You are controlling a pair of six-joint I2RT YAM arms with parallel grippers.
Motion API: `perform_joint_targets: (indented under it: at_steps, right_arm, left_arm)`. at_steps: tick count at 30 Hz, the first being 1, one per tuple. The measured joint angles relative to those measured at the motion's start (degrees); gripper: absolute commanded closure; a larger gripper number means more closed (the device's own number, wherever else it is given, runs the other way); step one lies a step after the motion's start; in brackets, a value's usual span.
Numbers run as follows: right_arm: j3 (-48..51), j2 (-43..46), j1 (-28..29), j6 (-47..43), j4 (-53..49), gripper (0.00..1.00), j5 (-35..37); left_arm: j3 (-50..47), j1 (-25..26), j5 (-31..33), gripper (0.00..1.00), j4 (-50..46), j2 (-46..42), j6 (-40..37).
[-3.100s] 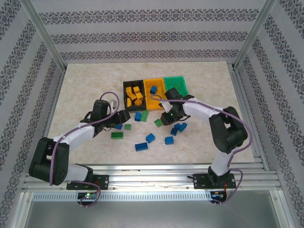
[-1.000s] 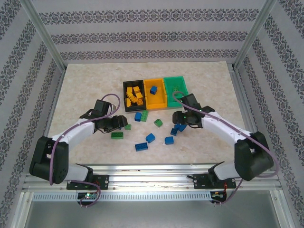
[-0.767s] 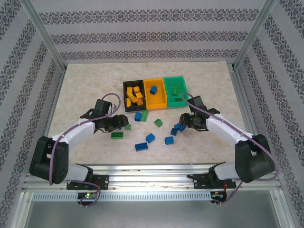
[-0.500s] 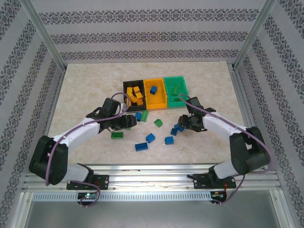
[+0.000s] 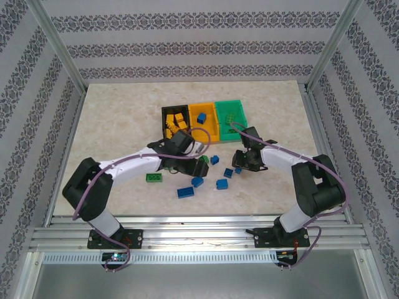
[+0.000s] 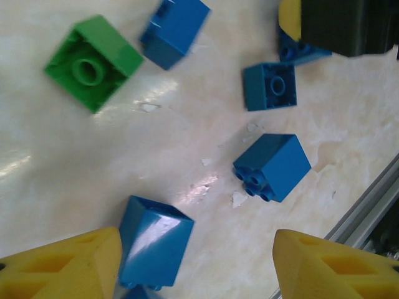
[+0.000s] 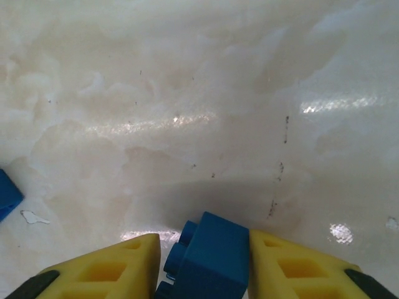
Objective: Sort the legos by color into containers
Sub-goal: Pick up the lego from the middle-right of the table, then pick up the lego from the middle-left of the table, then place the lego in the container.
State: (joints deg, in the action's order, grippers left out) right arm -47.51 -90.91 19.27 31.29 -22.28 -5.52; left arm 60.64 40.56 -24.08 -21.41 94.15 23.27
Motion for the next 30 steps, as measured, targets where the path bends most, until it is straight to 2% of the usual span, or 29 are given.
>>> perform_joint_targets:
  at_steps: [3, 7, 14, 18, 24, 26, 29, 30]
  right_arm:
    - [0.5, 0.8, -0.5, 0.1, 0.6, 0.82, -0.6]
    - [1.6, 2.1, -1.5, -0.2, 0.7, 0.88, -1.2]
    - [-2.1, 3.4, -1.6, -1.5, -0.3, 0.88, -3.2]
    - [-11.6, 1.6, -1.5, -2.8, -0.8, 0.87, -4.6]
    - [-26.2, -5.9, -0.2, -4.0, 0.1, 0.83, -6.6]
    - [-30.7, -9.8, 1.0, -4.3, 0.2, 0.81, -7.5]
    - [-36.8, -15.9, 3.0, -4.5, 0.2, 0.75, -8.2]
    - [-38.5, -17.6, 3.5, -4.6, 0.2, 0.72, -8.3]
  left_arm:
    - [1.1, 1.5, 0.7, 0.35, -1.7, 1.5, -1.8]
    - [1.1, 1.7, 2.3, 0.35, -4.3, 2.8, -3.4]
    - [1.1, 1.7, 4.8, 0.36, -7.0, 3.3, -5.2]
    - [1.2, 1.9, 5.1, 0.38, -7.0, 5.0, -5.3]
    - [2.4, 2.7, 6.7, 0.43, -7.6, 8.2, -5.3]
    - [2.5, 3.0, 7.4, 0.46, -7.8, 8.5, -5.4]
    - [3.0, 3.0, 8.8, 0.61, -8.2, 8.8, -5.5]
    - [3.3, 3.0, 9.2, 0.63, -8.4, 8.9, -5.9]
